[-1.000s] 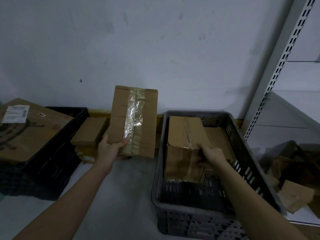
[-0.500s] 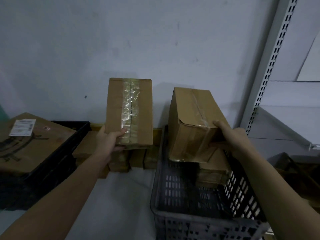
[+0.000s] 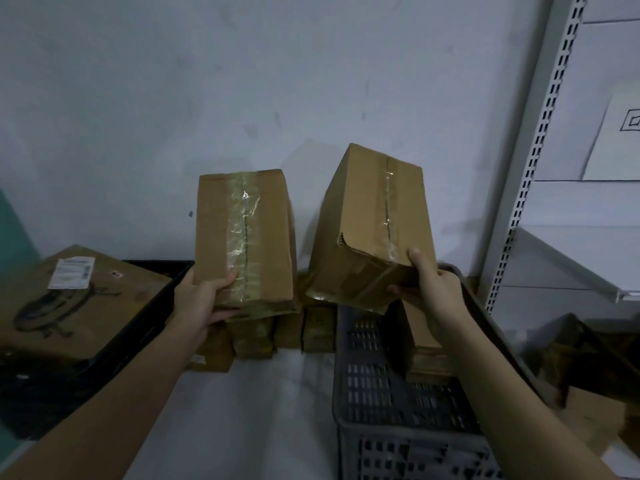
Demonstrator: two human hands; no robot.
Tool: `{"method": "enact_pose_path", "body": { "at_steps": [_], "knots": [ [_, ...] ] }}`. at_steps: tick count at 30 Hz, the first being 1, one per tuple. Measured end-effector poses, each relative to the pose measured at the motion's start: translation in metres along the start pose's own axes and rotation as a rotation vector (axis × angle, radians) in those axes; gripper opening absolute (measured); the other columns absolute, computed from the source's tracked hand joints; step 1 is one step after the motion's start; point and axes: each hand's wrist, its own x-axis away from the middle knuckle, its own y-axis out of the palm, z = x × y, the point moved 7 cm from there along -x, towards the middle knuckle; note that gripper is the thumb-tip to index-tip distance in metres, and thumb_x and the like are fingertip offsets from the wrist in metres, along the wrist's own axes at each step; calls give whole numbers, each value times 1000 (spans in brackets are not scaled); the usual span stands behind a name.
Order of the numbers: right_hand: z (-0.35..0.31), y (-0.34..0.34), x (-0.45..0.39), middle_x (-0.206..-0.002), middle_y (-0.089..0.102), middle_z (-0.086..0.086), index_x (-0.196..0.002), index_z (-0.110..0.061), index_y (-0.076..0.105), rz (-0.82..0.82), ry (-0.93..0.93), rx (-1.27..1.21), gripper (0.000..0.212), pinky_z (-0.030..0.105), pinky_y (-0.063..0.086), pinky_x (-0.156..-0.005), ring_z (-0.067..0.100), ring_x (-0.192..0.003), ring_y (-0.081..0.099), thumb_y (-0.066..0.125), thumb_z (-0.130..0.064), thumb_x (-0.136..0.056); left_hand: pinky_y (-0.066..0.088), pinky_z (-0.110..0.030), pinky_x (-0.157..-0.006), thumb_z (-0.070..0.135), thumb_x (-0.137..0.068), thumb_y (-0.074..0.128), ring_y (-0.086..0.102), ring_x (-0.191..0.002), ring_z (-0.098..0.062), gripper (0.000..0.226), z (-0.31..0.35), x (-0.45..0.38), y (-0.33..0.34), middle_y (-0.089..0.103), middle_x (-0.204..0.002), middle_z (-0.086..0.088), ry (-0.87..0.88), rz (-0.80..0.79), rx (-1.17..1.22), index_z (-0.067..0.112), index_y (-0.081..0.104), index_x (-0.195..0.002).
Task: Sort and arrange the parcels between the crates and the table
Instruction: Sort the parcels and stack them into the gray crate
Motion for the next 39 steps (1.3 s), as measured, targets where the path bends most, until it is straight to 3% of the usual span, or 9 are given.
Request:
{"method": "enact_pose_path", "body": {
  "at_steps": [3,6,11,20,26,29,32,35,39],
  "knots": [
    [12,26,18,-116,62,7,-133,-6,51,2,18,-6,54,36,62,-79,26,-98,69,63,-42,-94,61,-53,-70,13,-81,79,64,-103,-29,52,-2,5,-37,65,-117,-2,-14,9,9,24,58,-128],
    [27,51,40,-114,64,6,-119,-9,54,-3,40,0,41,34,62,-75,25,-92,71,62,-42,-95,61,-52,-71,14,-82,78,66,-99,-27,44,-2,13,-76,67,-114,-4,-25,3,-4,23,59,-120],
    [55,85,83,-106,68,10,-110,-8,57,-14,60,45,34,42,60,-84,29,-95,70,61,-39,-97,61,-54,-67,14,-78,81,66,-101,-31,52,-18,27,-144,68,-114,-5,-56,35,-20,24,60,-125],
    [117,114,145,-109,64,14,-117,-2,56,4,192,106,37,42,60,-78,34,-102,65,60,-34,-98,61,-54,-68,10,-78,80,66,-94,-27,48,-76,62,-232,68,-109,-4,-166,32,-79,24,62,-120],
    [158,107,170,-117,60,18,-127,0,50,43,279,261,50,46,61,-81,36,-104,65,63,-37,-95,60,-54,-72,11,-81,79,63,-93,-28,47,-126,77,-271,66,-109,-4,-303,34,-101,25,57,-120],
    [185,103,181,-119,58,18,-128,0,48,62,344,353,52,48,61,-80,35,-101,64,64,-37,-95,60,-52,-72,12,-82,77,64,-94,-28,54,-152,81,-285,65,-108,-1,-380,47,-106,25,54,-129],
    [210,102,190,-108,58,17,-121,1,49,65,407,416,47,43,61,-71,34,-91,65,63,-35,-96,61,-50,-69,19,-86,74,63,-93,-30,50,-173,82,-293,64,-104,0,-436,74,-138,26,54,-132],
    [234,102,194,-93,56,14,-111,1,49,61,443,403,35,44,58,-76,31,-83,62,60,-29,-98,61,-50,-72,22,-91,70,61,-87,-27,34,-187,78,-298,63,-100,0,-462,106,-157,23,57,-123],
    [259,109,186,-95,60,18,-101,0,54,35,445,384,26,45,57,-78,34,-87,64,58,-26,-100,61,-47,-75,25,-97,63,62,-98,-28,38,-199,71,-298,62,-119,-5,-449,118,-136,21,54,-134]
  ]
}}
